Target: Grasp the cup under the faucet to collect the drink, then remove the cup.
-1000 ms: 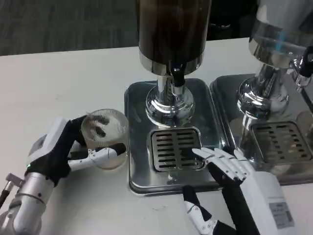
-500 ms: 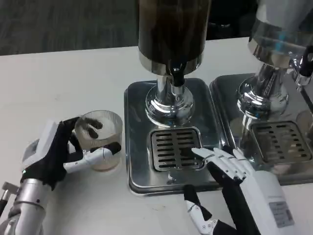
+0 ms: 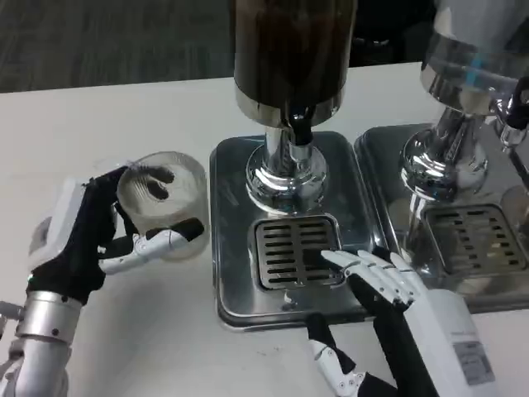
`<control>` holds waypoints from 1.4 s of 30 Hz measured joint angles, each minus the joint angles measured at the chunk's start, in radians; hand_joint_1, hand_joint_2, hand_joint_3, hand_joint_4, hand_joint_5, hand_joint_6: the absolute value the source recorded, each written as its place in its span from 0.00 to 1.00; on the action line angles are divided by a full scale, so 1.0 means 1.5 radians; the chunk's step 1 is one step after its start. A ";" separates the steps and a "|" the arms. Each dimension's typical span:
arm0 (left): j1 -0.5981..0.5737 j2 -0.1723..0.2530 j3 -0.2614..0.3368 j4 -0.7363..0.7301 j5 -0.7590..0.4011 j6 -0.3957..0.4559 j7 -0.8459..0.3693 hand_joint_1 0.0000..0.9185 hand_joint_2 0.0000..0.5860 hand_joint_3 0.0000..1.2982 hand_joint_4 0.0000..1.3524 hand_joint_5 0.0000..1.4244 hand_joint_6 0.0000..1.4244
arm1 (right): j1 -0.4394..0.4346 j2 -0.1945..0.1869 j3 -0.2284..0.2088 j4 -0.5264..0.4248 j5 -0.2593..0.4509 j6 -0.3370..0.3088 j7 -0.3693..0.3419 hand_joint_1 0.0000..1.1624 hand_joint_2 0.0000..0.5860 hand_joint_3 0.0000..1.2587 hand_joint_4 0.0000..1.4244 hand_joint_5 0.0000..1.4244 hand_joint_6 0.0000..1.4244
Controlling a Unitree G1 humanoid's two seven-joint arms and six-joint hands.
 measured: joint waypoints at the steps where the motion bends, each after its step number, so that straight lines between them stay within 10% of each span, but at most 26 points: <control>1: 0.000 -0.003 0.000 -0.005 0.000 -0.001 -0.002 0.49 0.06 0.54 0.63 0.77 0.98 | 0.001 0.000 0.000 0.000 0.000 0.000 0.000 0.43 0.83 0.26 0.19 0.16 0.09; 29: -0.092 -0.088 -0.098 0.046 0.065 0.073 -0.091 0.42 0.10 0.49 0.54 0.66 0.82 | 0.040 0.044 0.015 -0.013 -0.031 0.000 -0.045 0.42 0.82 0.27 0.20 0.16 0.10; 32: -0.101 -0.093 -0.103 0.046 0.077 0.085 -0.084 0.40 0.12 0.47 0.51 0.61 0.71 | 0.040 0.046 0.017 -0.013 -0.030 0.000 -0.045 0.42 0.82 0.27 0.20 0.16 0.10; 37: -0.119 -0.098 -0.116 0.047 0.083 0.115 -0.080 0.27 0.15 0.36 0.35 0.35 0.27 | 0.039 0.051 0.023 -0.013 -0.030 0.000 -0.045 0.42 0.82 0.27 0.20 0.17 0.11; 42: -0.125 -0.098 -0.134 0.054 0.087 0.133 -0.082 0.21 0.16 0.29 0.25 0.24 0.15 | 0.038 0.052 0.026 -0.013 -0.026 0.000 -0.045 0.41 0.82 0.28 0.20 0.17 0.12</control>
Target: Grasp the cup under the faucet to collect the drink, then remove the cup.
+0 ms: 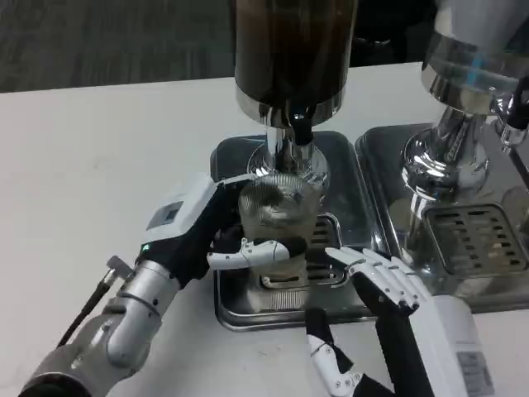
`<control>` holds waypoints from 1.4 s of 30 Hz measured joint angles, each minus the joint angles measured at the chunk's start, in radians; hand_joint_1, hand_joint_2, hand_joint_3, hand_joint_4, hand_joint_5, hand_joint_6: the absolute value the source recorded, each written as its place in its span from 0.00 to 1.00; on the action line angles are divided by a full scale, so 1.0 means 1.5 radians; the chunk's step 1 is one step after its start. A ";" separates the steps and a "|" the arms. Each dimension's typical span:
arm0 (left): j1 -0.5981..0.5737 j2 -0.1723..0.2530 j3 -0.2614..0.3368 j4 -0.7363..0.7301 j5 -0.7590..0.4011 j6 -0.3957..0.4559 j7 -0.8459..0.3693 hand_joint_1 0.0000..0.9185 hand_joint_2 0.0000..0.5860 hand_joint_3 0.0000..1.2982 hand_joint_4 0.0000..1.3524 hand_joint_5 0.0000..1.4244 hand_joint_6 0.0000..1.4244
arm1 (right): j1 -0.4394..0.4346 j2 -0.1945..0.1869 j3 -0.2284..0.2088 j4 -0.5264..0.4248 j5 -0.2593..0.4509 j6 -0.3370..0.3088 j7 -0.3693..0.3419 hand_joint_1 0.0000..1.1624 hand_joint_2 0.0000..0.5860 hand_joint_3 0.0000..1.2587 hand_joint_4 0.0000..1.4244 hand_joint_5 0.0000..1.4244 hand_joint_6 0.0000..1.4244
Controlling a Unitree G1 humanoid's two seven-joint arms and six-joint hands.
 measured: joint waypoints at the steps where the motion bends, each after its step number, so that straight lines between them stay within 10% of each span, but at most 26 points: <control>1: -0.001 0.000 -0.004 0.002 0.000 0.004 -0.007 0.20 0.16 0.27 0.23 0.22 0.13 | -0.001 0.000 0.001 0.000 0.001 0.000 0.000 0.41 0.82 0.28 0.20 0.17 0.12; 42: 0.008 0.030 -0.017 -0.081 -0.008 0.050 -0.070 0.06 0.14 0.00 0.00 0.05 0.00 | -0.034 0.001 0.014 0.038 0.036 0.000 0.000 0.41 0.82 0.30 0.22 0.21 0.14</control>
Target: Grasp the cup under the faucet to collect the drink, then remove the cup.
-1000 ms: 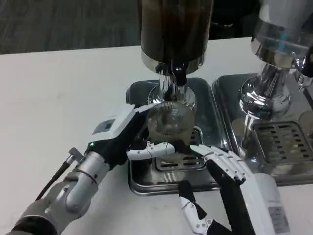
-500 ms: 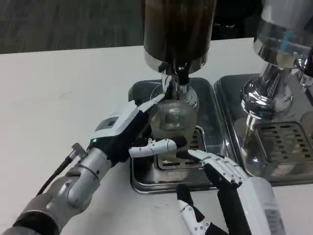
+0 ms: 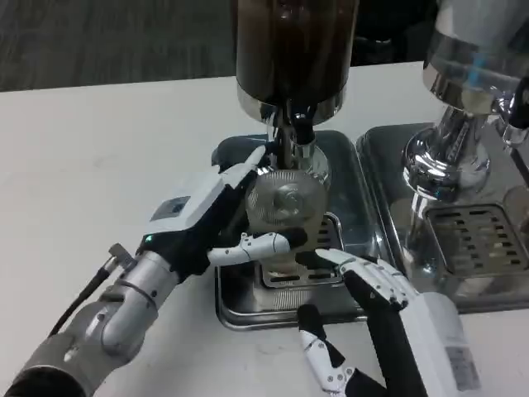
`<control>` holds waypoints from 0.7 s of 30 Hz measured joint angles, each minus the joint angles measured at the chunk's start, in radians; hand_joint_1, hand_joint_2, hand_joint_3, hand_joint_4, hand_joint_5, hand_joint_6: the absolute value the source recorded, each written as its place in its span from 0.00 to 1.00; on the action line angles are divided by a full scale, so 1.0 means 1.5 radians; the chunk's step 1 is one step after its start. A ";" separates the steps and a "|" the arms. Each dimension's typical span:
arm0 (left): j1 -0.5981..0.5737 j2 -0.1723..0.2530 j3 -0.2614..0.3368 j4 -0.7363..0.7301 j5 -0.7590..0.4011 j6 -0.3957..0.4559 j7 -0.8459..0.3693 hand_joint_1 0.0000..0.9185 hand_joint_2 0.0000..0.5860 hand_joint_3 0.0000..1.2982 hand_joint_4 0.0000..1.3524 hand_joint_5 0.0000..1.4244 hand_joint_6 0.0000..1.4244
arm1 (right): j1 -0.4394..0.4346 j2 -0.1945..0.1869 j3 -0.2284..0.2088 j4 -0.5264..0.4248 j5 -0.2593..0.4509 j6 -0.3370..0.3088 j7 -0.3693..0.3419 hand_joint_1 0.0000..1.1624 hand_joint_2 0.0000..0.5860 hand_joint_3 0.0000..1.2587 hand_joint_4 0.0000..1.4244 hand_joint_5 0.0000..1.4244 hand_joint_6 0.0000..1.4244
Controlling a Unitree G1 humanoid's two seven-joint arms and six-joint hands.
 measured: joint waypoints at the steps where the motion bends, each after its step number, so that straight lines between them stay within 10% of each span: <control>1: 0.001 0.000 0.001 -0.002 0.000 0.001 -0.002 0.06 0.14 0.00 0.00 0.05 0.00 | -0.002 0.000 0.000 0.001 0.001 0.000 0.000 0.41 0.82 0.30 0.22 0.21 0.14; 21: 0.117 0.070 0.102 -0.181 -0.056 -0.034 -0.009 0.05 0.13 0.00 0.00 0.05 0.00 | -0.016 -0.001 0.000 0.017 0.009 -0.007 0.000 0.41 0.82 0.31 0.22 0.21 0.14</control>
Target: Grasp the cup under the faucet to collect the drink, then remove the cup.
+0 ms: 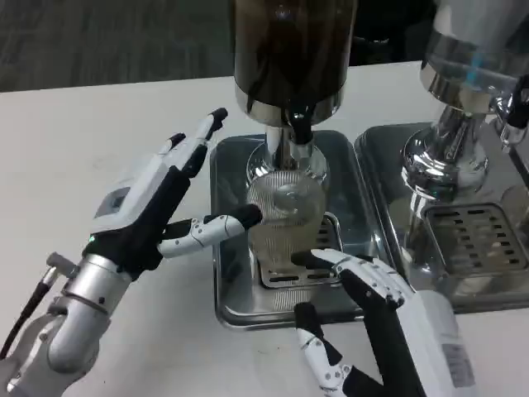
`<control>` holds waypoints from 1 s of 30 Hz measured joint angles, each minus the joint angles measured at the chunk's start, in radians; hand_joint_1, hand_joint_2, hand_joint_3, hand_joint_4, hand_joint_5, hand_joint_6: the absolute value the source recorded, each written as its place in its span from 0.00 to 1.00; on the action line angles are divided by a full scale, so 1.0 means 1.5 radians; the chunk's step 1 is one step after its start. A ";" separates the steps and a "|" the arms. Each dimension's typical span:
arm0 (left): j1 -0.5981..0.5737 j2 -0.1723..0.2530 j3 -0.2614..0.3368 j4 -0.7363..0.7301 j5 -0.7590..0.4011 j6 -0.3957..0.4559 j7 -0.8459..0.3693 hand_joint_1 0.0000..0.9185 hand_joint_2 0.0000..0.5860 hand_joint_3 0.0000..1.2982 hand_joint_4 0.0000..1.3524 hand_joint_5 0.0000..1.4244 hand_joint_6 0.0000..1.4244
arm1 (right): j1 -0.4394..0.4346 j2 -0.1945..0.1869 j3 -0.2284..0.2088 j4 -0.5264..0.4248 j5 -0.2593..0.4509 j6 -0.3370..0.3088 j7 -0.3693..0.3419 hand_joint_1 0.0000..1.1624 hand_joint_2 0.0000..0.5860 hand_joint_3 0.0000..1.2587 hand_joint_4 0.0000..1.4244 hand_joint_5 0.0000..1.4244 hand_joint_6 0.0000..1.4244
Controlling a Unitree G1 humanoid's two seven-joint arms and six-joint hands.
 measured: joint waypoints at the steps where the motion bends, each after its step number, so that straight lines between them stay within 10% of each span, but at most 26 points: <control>1: 0.012 0.004 0.008 -0.015 -0.006 -0.003 -0.003 0.05 0.13 0.00 0.00 0.05 0.00 | -0.003 0.000 0.000 0.000 0.000 0.000 0.000 0.41 0.82 0.31 0.22 0.21 0.14; 11: 0.127 0.047 0.111 -0.150 -0.124 -0.069 -0.058 0.00 0.15 0.07 0.03 0.07 0.02 | -0.011 -0.002 -0.003 0.002 0.013 -0.002 0.000 0.41 0.82 0.31 0.22 0.21 0.14; 20: 0.124 0.056 0.182 -0.232 -0.470 -0.106 -0.292 0.00 0.18 0.18 0.14 0.17 0.12 | -0.023 -0.003 -0.010 0.008 0.022 -0.003 0.000 0.41 0.82 0.31 0.22 0.21 0.14; 30: 0.058 0.051 0.204 -0.344 -0.786 0.165 -0.645 0.00 0.21 0.12 0.05 0.11 0.06 | -0.035 -0.002 -0.011 0.026 0.034 -0.003 0.000 0.41 0.82 0.32 0.22 0.21 0.15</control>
